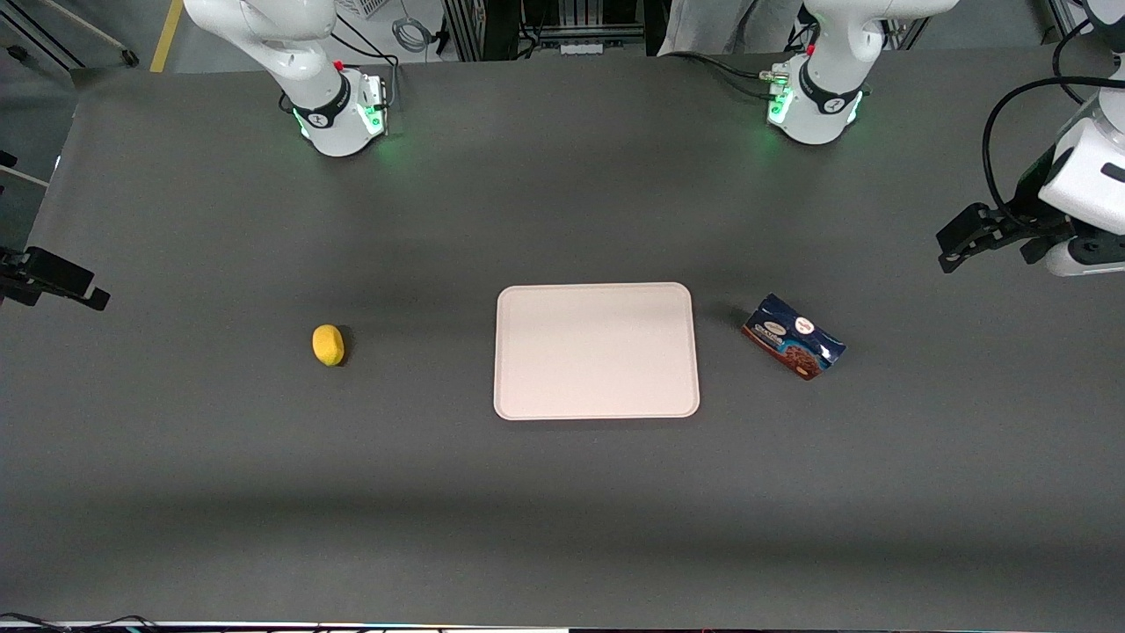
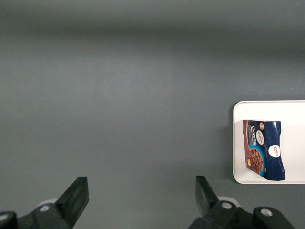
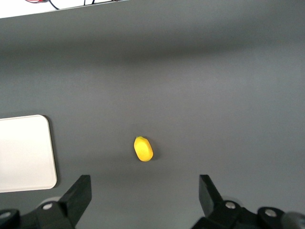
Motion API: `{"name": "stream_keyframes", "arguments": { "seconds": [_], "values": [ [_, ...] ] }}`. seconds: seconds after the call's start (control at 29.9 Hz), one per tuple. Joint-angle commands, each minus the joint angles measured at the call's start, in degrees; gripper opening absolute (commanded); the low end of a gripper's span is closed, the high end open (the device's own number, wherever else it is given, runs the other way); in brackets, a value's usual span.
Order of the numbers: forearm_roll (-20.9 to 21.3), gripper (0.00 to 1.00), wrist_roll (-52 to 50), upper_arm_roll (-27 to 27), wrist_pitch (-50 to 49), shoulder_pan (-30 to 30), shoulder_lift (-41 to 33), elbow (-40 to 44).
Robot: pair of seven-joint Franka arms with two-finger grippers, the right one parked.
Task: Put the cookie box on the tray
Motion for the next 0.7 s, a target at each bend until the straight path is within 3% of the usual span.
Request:
{"name": "stream_keyframes", "arguments": {
  "seconds": [0.0,0.67],
  "values": [
    [0.16,1.0,-0.76,0.19,1.63,-0.45,0.88,-0.59],
    [0.87,1.0,-0.76,-0.16,11.9,-0.54,2.2,-7.44]
  ]
}}
